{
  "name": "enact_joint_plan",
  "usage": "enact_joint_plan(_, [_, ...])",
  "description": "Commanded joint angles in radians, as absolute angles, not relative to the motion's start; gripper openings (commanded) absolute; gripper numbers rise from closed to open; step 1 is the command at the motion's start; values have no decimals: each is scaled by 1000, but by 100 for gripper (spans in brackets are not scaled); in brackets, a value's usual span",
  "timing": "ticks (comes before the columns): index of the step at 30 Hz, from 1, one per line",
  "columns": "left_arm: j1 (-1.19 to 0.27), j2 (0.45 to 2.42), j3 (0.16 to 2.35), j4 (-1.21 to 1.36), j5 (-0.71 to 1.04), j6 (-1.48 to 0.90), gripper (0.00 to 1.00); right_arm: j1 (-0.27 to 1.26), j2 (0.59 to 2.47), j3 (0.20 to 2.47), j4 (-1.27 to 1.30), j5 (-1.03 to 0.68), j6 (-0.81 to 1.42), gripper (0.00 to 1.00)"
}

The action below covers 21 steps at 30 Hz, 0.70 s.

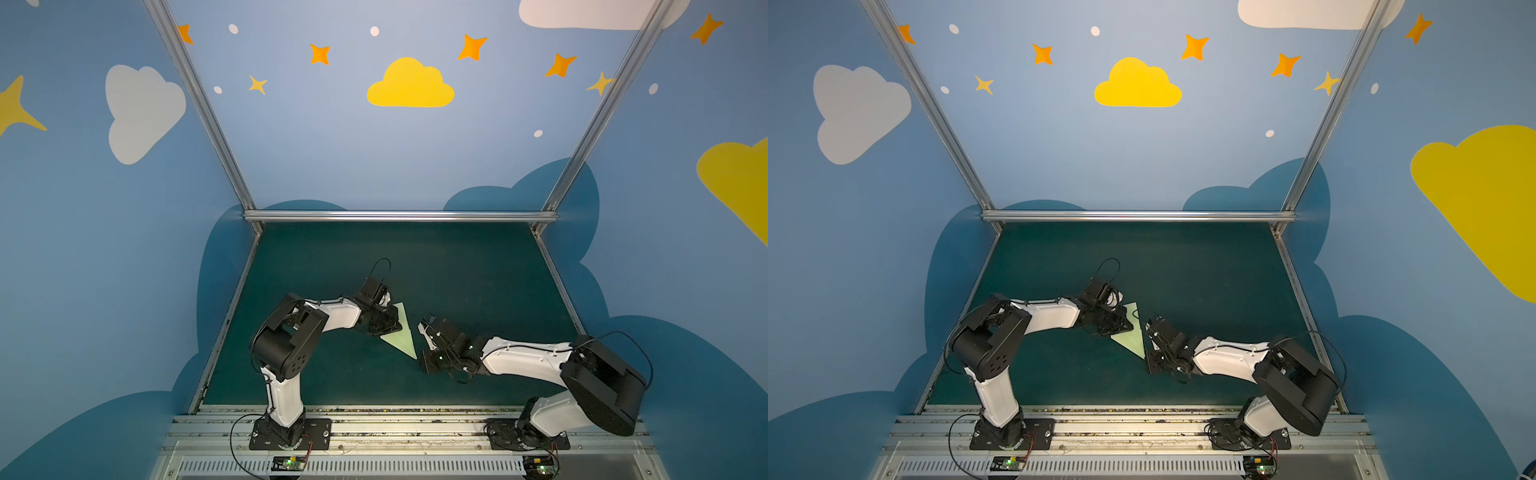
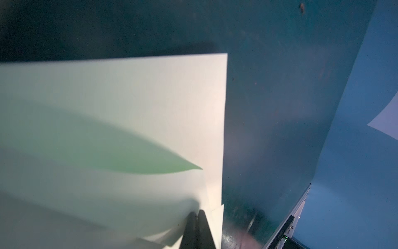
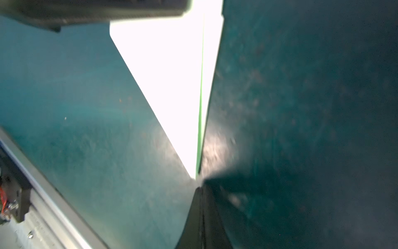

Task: Fold a paper plane with a square sheet of paper (fold left side to right side)

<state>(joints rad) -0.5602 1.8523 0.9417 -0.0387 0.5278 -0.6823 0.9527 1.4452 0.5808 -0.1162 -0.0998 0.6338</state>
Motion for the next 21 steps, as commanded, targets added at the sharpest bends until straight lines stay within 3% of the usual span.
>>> enact_joint_plan(1, [-554, 1862, 900, -101, 450, -677, 4, 955, 1429, 507, -379, -113, 679, 0])
enact_joint_plan(8, [-564, 1832, 856, -58, 445, -724, 4, 919, 1384, 645, -422, -135, 670, 0])
enact_joint_plan(21, [-571, 1835, 854, -55, 442, -726, 4, 891, 1656, 939, -404, -148, 599, 0])
